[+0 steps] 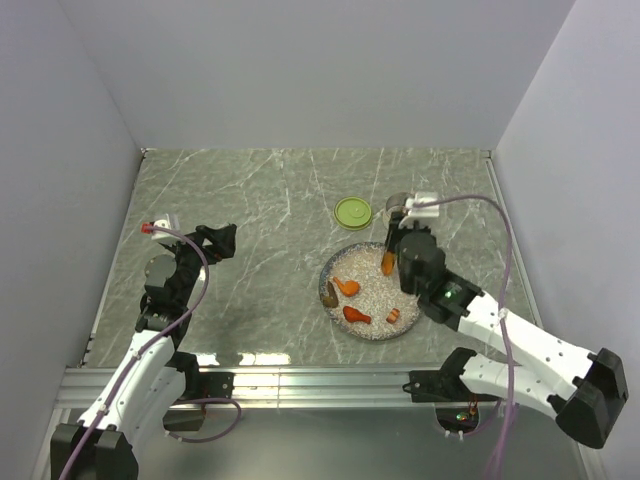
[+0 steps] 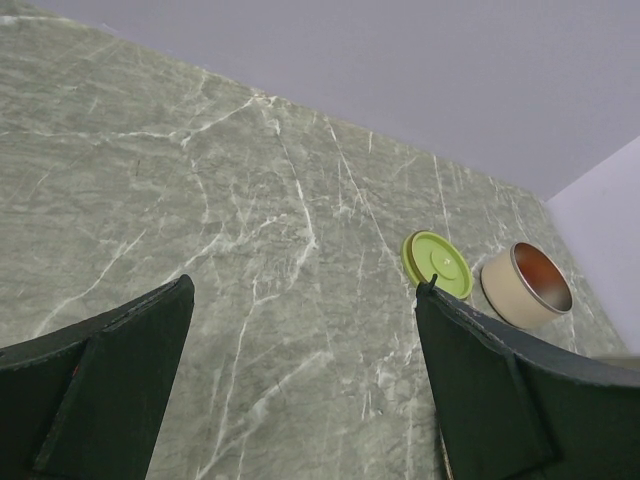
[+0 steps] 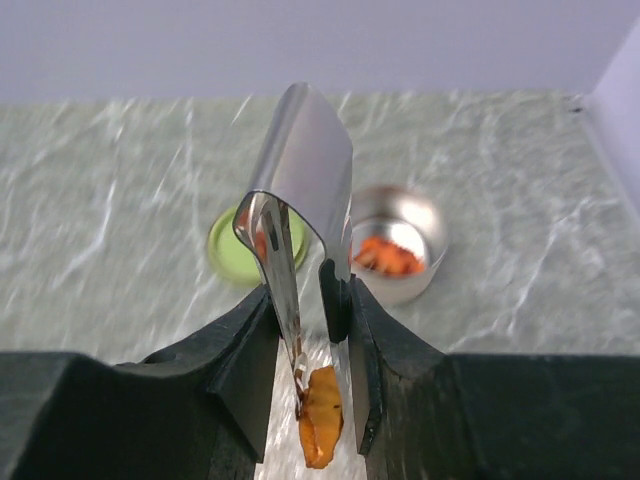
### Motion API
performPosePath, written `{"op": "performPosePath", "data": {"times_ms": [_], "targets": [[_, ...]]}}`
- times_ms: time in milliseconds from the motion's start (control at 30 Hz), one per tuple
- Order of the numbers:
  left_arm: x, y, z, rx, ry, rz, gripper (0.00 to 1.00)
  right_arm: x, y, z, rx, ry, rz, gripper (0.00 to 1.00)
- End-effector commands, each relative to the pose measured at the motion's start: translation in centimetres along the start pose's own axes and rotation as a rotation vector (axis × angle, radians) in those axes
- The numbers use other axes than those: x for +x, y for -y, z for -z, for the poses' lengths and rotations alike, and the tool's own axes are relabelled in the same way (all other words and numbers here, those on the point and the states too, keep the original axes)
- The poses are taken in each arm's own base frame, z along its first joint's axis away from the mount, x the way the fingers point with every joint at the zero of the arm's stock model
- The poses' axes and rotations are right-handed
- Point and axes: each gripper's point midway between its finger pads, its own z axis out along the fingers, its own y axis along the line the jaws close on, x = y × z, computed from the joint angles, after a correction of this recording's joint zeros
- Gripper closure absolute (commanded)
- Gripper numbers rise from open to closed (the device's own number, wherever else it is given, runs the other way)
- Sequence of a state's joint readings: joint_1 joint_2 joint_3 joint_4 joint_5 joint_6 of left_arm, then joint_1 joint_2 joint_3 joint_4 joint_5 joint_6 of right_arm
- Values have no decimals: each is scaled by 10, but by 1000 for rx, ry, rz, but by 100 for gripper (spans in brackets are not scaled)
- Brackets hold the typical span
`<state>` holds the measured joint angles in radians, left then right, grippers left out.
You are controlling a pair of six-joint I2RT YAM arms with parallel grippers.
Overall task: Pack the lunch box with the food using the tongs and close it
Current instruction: Pick up the food using the clamp, then place the food into the lunch box
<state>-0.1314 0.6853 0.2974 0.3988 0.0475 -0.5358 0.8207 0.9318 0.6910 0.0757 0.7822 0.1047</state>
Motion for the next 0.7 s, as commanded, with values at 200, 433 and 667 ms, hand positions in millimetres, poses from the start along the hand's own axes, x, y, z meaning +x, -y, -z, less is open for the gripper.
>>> {"op": "performPosePath", "data": {"times_ms": [200,433,667], "targets": [[-10,5,-2,22,35,-4,1,-85,14,-73,14,128,-51,81],[-10,5,-2,21,36,-6,1,-91,38,-139,68,81,-35,81],[-9,4,-3,19,35,-4,1,-86,57,-171,84,46,-31,82]]}}
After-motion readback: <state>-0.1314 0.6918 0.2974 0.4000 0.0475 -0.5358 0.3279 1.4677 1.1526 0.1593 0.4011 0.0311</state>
